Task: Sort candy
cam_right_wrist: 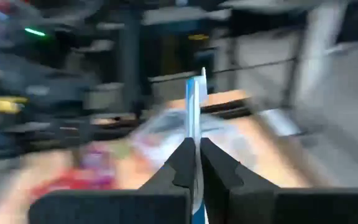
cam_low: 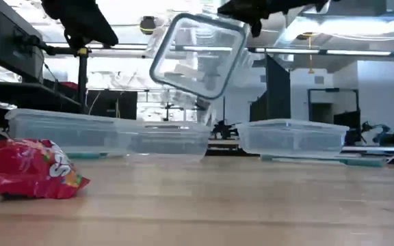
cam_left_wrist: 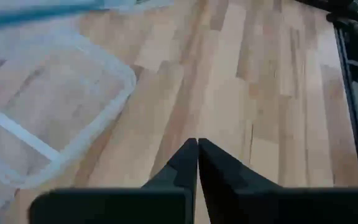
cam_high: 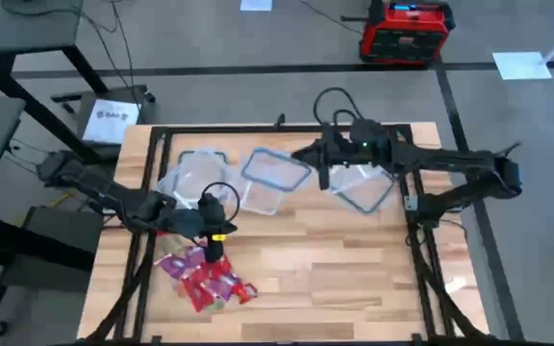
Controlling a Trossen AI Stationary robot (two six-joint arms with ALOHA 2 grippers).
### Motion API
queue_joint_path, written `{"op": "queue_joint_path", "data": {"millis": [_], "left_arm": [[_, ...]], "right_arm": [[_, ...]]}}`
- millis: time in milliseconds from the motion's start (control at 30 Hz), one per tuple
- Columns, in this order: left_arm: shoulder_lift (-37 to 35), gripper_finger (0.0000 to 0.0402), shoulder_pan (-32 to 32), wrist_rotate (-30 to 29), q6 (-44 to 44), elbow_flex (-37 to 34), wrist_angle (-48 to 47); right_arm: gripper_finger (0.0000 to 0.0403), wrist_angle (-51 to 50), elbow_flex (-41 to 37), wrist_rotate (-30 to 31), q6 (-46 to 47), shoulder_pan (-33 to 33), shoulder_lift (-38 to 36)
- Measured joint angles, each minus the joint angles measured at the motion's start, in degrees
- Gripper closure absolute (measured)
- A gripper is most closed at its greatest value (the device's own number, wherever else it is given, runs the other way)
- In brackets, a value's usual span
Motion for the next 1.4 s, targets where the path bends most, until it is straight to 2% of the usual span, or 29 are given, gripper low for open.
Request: {"op": "queue_joint_path", "data": {"millis": [100, 200, 333, 400, 467, 600, 767, 900, 1200, 1300, 1400], "left_arm": [[0.0, 0.0402, 0.09, -5.76, -0.5, 0.0, 0.21], [0.36, 0.0402, 2.14, -13.91, -0.32, 0.0, 1.47], [3.16, 0.0402, 10.25, -15.17, 2.35, 0.0, 4.71], [5.92, 0.0402, 15.22, -12.19, 2.56, 0.03, 6.98], [9.93, 0.0402, 20.06, -6.16, 2.5, 0.03, 9.07], [18.06, 0.0402, 25.35, 3.87, 2.4, 0.02, 13.6], [25.4, 0.0402, 26.34, 11.85, 0.11, 0.02, 15.33], [27.33, 0.0402, 24.11, 20.06, -1.09, 0.02, 16.64], [23.87, 0.0402, 16.33, 21.57, -7.41, 0.13, 17.09], [23.18, 0.0402, 15.35, 21.45, -7.43, 0.9, 17.3], [22.4, 0.0402, 14.79, 20.98, -3.17, 1.69, 17.41]], "right_arm": [[0.0403, -0.08, 0.0, 6.75, -5.84, -0.76, 0.04], [0.0403, -0.57, 0.0, 9.65, -8.07, -1.85, 0.04], [0.0403, 0.02, 0.0, 9.81, -8.41, -3.74, 0.09], [0.0403, 0.11, 0.0, 9.79, -7.5, -4.39, 0.09], [0.0403, -0.23, 0.0, 9.77, -6.94, -4.85, 0.09], [0.0403, -0.39, 0.0, 9.74, -7.0, -4.9, 0.09], [0.0403, -0.04, 0.02, 9.4, -7.59, -4.8, 0.96], [0.0403, 0.02, 0.09, 9.09, -8.89, -4.5, 3.05], [0.0403, 2.55, 0.02, 8.26, -13.1, -3.11, 10.86], [0.0403, 4.07, 0.03, 7.73, -13.38, -2.39, 13.98], [0.0403, 4.25, 0.07, 7.66, -16.68, -0.56, 16.96]]}}
